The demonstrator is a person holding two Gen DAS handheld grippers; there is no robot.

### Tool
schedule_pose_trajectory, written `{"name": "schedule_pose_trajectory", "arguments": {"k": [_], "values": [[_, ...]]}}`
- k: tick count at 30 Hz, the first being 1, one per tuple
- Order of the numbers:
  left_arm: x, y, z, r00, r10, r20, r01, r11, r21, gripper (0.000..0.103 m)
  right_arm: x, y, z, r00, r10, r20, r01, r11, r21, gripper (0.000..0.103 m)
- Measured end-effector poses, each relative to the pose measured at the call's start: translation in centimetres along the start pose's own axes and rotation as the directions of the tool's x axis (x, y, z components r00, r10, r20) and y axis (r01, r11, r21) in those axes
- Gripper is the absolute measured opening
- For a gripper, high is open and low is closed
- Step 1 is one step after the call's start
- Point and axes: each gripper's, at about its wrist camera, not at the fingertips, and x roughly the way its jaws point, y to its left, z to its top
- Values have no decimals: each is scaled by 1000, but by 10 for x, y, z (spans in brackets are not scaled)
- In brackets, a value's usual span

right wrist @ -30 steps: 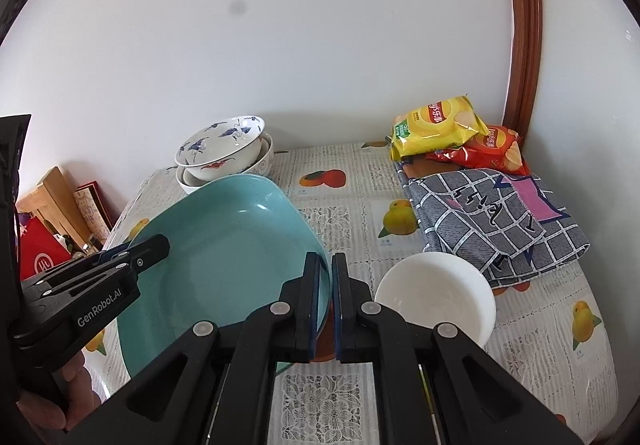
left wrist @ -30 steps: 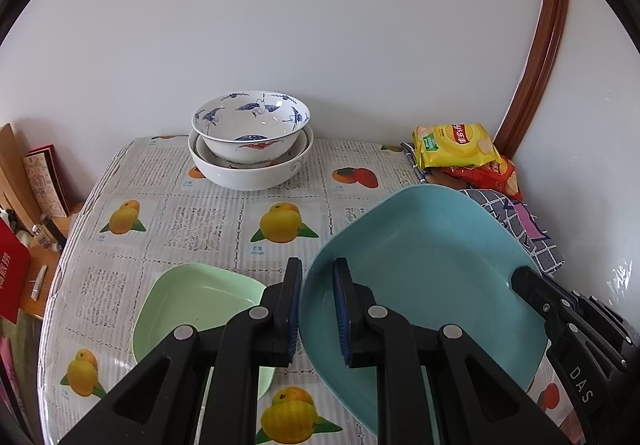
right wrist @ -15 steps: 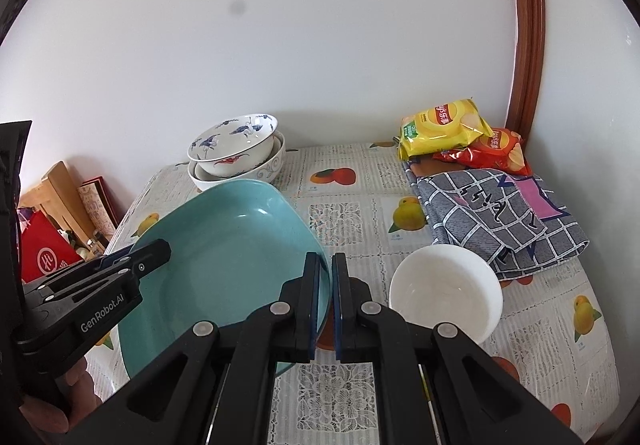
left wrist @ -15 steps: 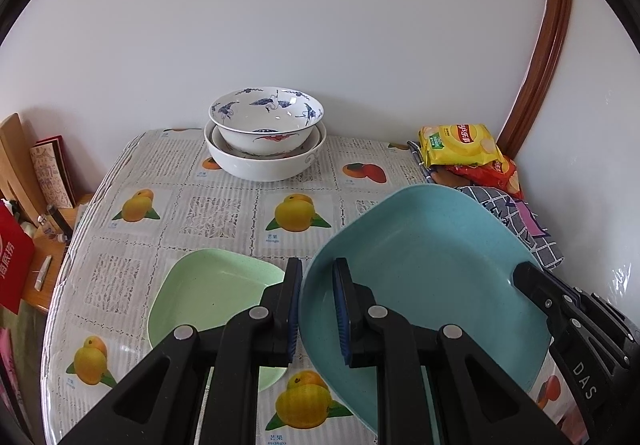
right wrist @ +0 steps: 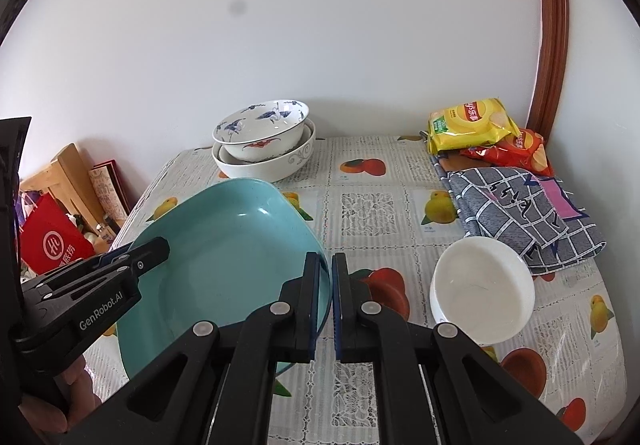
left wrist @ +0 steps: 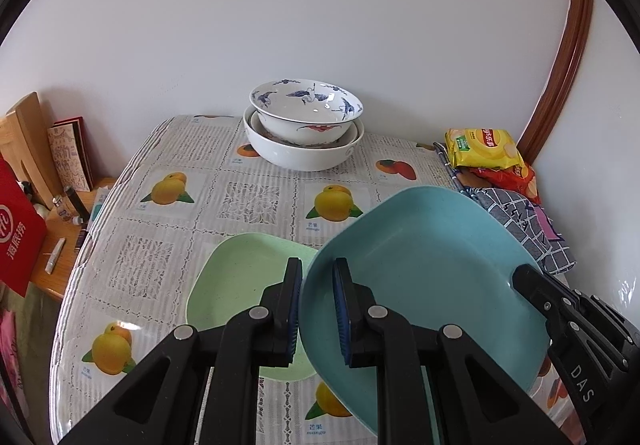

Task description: Organize plates and bowls

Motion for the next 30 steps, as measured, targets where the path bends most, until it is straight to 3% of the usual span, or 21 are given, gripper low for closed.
{"name": "schedule_pose_trajectory", "arguments": {"k": [19, 30], "values": [[22, 65, -31, 996, 53, -74, -61, 992, -115, 15, 42, 51, -25, 994, 61, -91, -67, 996, -64, 6], [40, 84, -45, 989, 80, -126, -97, 985, -142, 15, 69, 64, -37, 987, 74, -146, -85, 994, -71, 6]]}}
